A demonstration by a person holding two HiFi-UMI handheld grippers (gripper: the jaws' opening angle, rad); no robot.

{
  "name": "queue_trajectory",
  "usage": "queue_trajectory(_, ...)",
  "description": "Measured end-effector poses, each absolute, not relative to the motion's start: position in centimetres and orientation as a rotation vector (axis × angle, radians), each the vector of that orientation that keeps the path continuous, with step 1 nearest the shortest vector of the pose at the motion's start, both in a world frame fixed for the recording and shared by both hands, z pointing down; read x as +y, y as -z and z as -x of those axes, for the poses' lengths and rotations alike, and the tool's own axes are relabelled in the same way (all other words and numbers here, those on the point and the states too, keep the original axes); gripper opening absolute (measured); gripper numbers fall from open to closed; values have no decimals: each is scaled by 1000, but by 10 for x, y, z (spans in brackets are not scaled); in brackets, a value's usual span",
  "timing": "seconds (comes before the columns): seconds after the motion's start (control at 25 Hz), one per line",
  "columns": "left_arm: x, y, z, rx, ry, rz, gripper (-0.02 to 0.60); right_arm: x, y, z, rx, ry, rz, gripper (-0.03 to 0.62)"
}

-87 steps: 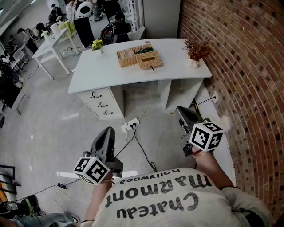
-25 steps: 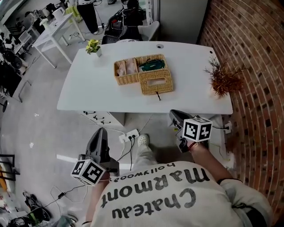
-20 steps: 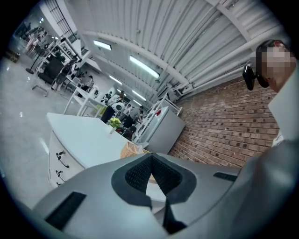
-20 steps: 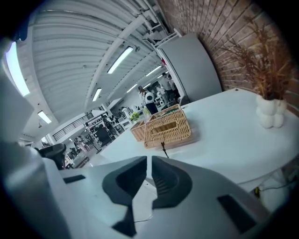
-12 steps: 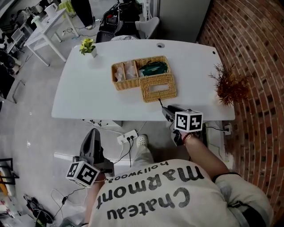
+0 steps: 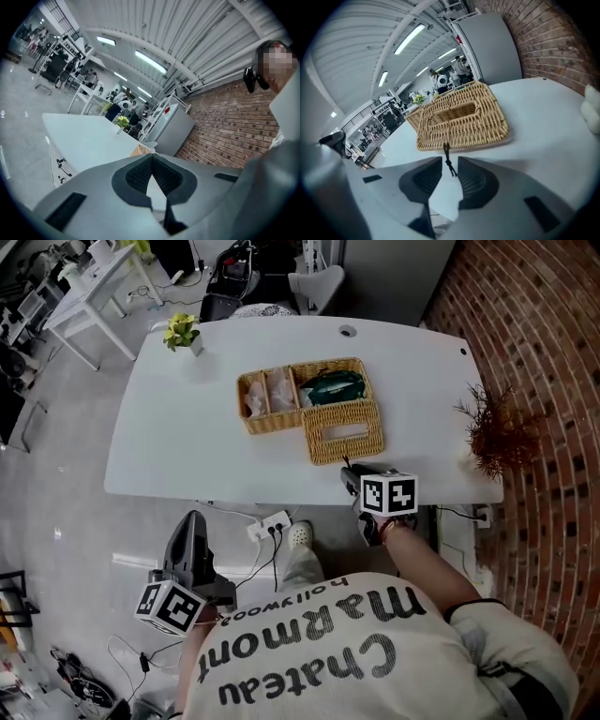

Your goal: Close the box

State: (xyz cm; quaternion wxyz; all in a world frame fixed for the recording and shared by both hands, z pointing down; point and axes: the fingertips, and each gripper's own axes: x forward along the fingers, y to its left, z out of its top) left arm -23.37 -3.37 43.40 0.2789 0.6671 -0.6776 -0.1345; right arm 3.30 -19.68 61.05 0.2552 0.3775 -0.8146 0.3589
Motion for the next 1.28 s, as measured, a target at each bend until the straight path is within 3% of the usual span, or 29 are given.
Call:
queue_trajectory(0.24,-47,-437,239,-1805,357,-1785,0,-198,-612,-24,-2210,-974,-1006,35)
queue_trajectory(1.28,-69,-418,216,-1718,401,-1904,0,-200,-500,-24,-2345,-711,-1012,26)
